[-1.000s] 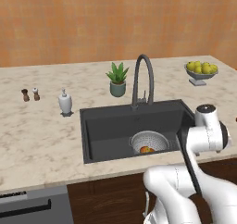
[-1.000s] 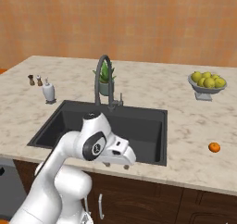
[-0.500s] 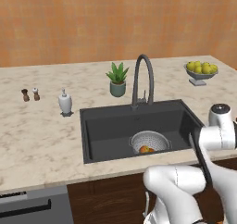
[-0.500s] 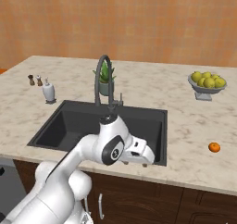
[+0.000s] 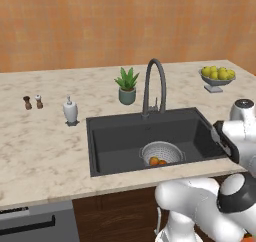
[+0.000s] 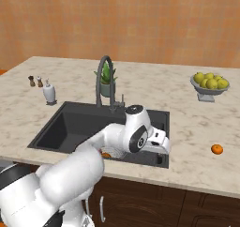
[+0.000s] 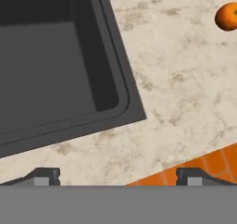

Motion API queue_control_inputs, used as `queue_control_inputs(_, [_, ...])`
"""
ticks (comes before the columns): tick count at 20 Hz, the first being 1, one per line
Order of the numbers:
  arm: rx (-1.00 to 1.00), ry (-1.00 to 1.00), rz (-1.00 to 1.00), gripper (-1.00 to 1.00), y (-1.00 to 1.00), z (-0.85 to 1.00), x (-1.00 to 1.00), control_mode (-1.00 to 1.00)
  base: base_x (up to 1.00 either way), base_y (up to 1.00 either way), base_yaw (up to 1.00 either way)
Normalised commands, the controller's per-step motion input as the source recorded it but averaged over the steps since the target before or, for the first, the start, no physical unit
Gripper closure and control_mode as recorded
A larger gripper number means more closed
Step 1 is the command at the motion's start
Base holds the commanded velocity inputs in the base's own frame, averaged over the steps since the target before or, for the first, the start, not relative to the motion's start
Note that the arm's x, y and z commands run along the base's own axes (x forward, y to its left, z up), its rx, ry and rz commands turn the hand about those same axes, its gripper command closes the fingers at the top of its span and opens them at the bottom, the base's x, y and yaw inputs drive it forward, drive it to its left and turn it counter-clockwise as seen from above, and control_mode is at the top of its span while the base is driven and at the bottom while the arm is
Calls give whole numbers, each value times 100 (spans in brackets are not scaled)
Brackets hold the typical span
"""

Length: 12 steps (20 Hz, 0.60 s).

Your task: Put the colander in the sink, put the tangerine, apple, orange in the colander, and turn on the sink faucet and pour water over the colander.

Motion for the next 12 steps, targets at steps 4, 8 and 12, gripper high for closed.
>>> queue_control_inputs(4, [18,10,-3,-100,-68,26,32,-100,0,0,0])
queue_control_inputs(8, [20,15,-9,-100,-77,22,19,-100,0,0,0])
queue_control_inputs(12, [14,7,-16,-100,-78,14,18,-100,0,0,0])
